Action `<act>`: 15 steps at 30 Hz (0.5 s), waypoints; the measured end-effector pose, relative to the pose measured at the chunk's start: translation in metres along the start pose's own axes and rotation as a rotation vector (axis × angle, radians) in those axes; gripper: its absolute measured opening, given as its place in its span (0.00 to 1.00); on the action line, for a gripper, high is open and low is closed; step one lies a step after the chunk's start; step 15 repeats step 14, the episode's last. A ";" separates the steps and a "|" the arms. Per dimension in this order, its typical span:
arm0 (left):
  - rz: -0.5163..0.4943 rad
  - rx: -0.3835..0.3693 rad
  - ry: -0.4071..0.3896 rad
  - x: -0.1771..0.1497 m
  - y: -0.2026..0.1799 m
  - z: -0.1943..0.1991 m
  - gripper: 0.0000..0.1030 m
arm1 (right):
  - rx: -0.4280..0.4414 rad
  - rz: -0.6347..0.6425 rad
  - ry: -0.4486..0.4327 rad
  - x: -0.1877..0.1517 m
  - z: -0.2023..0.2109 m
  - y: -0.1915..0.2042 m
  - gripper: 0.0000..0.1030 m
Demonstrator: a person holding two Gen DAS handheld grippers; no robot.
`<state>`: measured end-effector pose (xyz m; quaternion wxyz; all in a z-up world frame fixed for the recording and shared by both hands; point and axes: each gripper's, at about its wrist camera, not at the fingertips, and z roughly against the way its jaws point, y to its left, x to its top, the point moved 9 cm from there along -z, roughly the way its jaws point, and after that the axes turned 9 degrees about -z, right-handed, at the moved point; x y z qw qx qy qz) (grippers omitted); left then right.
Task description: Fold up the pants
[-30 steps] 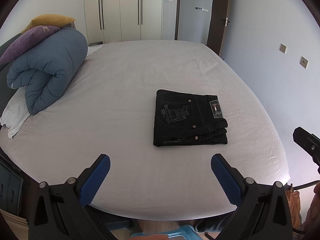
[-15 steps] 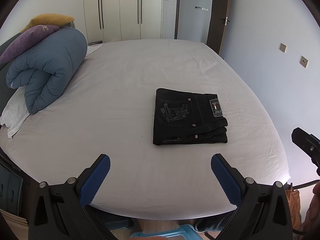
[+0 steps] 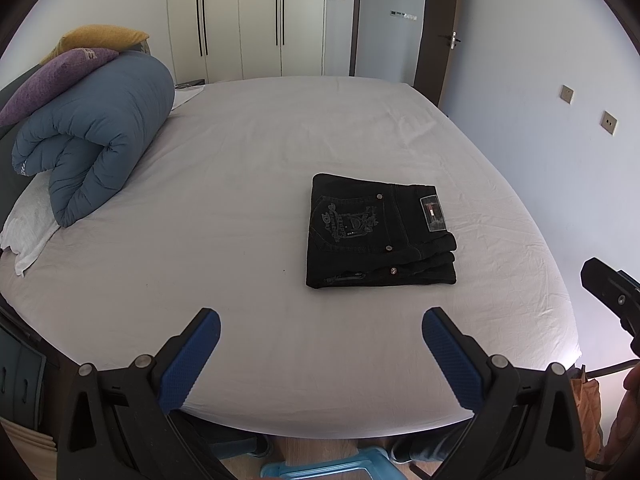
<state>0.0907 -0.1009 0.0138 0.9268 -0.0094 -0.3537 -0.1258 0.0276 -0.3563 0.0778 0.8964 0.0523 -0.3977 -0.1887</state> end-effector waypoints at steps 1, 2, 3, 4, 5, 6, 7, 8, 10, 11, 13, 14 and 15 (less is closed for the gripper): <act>-0.001 0.000 0.000 0.000 0.000 0.000 1.00 | -0.001 0.000 0.001 0.000 0.000 0.000 1.00; -0.003 0.000 0.000 0.000 0.000 0.000 1.00 | 0.000 0.000 0.002 0.001 -0.001 -0.001 1.00; -0.003 0.002 0.000 -0.001 0.000 -0.001 1.00 | 0.001 0.000 0.003 0.001 -0.002 -0.001 1.00; -0.004 0.001 0.002 -0.001 -0.001 -0.001 1.00 | 0.000 0.001 0.003 0.001 -0.002 -0.001 1.00; -0.003 0.001 0.002 -0.002 0.000 -0.001 1.00 | 0.001 0.001 0.004 0.001 -0.002 -0.001 1.00; -0.004 0.003 0.002 -0.002 0.000 -0.001 1.00 | 0.001 0.001 0.004 0.001 -0.002 -0.001 1.00; -0.003 0.002 0.002 -0.001 0.000 -0.001 1.00 | 0.001 0.001 0.005 0.002 -0.004 -0.001 1.00; -0.001 0.001 0.004 -0.002 0.000 -0.002 1.00 | 0.001 0.000 0.005 0.001 -0.004 -0.001 1.00; 0.004 0.001 0.003 -0.001 0.001 -0.003 1.00 | 0.002 -0.001 0.008 0.001 -0.004 -0.001 1.00; 0.001 0.005 0.003 -0.001 0.001 -0.003 1.00 | 0.003 -0.003 0.011 0.001 -0.005 -0.001 1.00; -0.013 0.016 0.002 -0.001 0.001 -0.004 1.00 | 0.005 -0.008 0.017 0.002 -0.005 -0.003 1.00; -0.013 0.018 -0.001 -0.001 0.001 -0.004 1.00 | 0.006 -0.011 0.019 0.002 -0.006 -0.004 1.00; -0.013 0.018 -0.001 -0.001 0.001 -0.004 1.00 | 0.006 -0.011 0.019 0.002 -0.006 -0.004 1.00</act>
